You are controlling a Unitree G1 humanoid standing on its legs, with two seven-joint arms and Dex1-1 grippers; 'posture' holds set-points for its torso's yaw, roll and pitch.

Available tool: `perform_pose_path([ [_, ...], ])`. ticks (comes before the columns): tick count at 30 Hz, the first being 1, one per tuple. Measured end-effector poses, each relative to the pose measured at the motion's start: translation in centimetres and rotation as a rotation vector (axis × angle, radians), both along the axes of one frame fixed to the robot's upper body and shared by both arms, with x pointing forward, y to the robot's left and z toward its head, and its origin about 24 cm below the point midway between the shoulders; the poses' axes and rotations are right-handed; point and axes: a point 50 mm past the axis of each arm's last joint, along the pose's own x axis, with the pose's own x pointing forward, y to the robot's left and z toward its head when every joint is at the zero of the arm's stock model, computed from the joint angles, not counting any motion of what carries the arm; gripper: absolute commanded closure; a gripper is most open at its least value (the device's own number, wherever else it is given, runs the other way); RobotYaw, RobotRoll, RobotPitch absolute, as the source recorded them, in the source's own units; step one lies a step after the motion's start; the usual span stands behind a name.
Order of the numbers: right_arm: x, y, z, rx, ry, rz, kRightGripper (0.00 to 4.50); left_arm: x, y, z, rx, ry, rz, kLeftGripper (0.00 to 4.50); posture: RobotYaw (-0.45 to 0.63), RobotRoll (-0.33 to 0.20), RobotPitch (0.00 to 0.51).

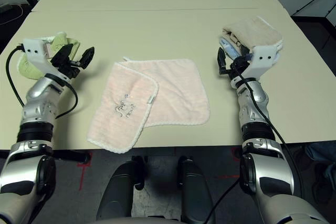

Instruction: Fold the towel and set it aside.

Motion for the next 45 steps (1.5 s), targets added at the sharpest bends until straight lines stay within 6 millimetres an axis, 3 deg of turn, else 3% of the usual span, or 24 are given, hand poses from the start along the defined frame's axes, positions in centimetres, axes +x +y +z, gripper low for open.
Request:
perform_pose_path([
  [9, 0.4, 0.2, 0.7, -0.016, 0.001, 0.049, 0.04, -1.2, -0.7, 0.0, 0.134, 0.100, -0.280, 0.00, 0.02, 0.000, 0.205],
  [14, 0.7, 0.4, 0.8, -0.042, 0.020, 0.088, 0.04, -1.3, -1.3, -0.4, 0.225, 0.120, -0.350, 0.00, 0.02, 0.000, 0.208],
  [21, 1.4, 0.9, 1.0, -0.086, 0.113, 0.219, 0.04, -1.4, -1.6, -0.5, 0.287, 0.113, -0.389, 0.00, 0.03, 0.000, 0.212],
  [34, 3.2, 2.8, 3.4, -0.292, 0.403, 0.524, 0.04, -2.0, -2.2, 0.3, 0.301, 0.125, -0.440, 0.00, 0.09, 0.000, 0.226],
  [45, 3.6, 3.4, 2.5, -0.393, 0.548, 0.545, 0.04, -2.7, -3.0, 0.6, 0.305, 0.120, -0.462, 0.00, 0.10, 0.000, 0.225],
])
